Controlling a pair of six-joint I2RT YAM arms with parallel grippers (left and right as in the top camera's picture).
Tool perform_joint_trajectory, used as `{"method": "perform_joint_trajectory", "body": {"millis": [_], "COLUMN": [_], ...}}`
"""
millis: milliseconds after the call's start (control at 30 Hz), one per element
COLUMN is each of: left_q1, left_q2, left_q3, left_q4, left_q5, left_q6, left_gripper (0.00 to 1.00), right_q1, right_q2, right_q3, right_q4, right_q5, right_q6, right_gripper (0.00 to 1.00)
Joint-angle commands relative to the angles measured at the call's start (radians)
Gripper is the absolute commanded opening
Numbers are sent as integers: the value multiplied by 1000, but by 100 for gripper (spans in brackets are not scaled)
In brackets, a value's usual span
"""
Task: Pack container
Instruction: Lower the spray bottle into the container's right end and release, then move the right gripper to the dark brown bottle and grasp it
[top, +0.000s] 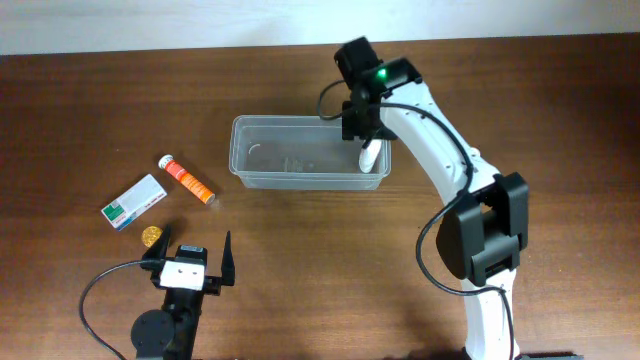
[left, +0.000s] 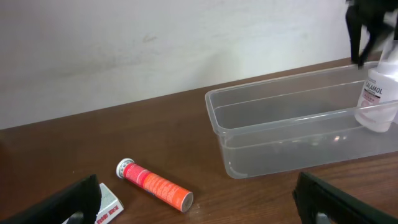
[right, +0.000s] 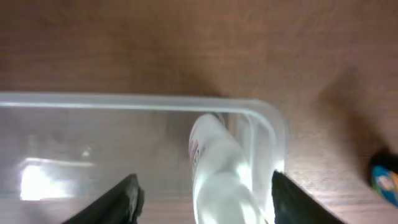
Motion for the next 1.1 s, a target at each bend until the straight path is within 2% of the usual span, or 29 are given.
{"method": "perform_joint_trajectory", "body": {"millis": [0,233,433,700,833,1067], "left_q1": [6,6,6,6,6,6], "left_q2": [-8,-8,-8,-8,-8,-8], "left_q3": [-6,-6,-6,-6,-6,-6], "left_q4": [0,0,0,0,0,0], "left_q5": [4,4,4,4,4,4], "left_q6": [-8,-8,-8,-8,-8,-8], "left_gripper": [99,99,99,99,99,99], "right_q1": [-3,-89,-234,-400,-449,-473], "right_q2": [-46,-64,-64,-64,-64,-64], "right_q3": [146,420,401,211,48,-224], "right_q4": [-61,-357,-488,-455,-360,-145], "right_q5": [13,20,11,-89,-168,-177], "right_q6": [-36,-80,-102,-207,-269,-279], "right_gripper": [64,72,75,76,76,76]}}
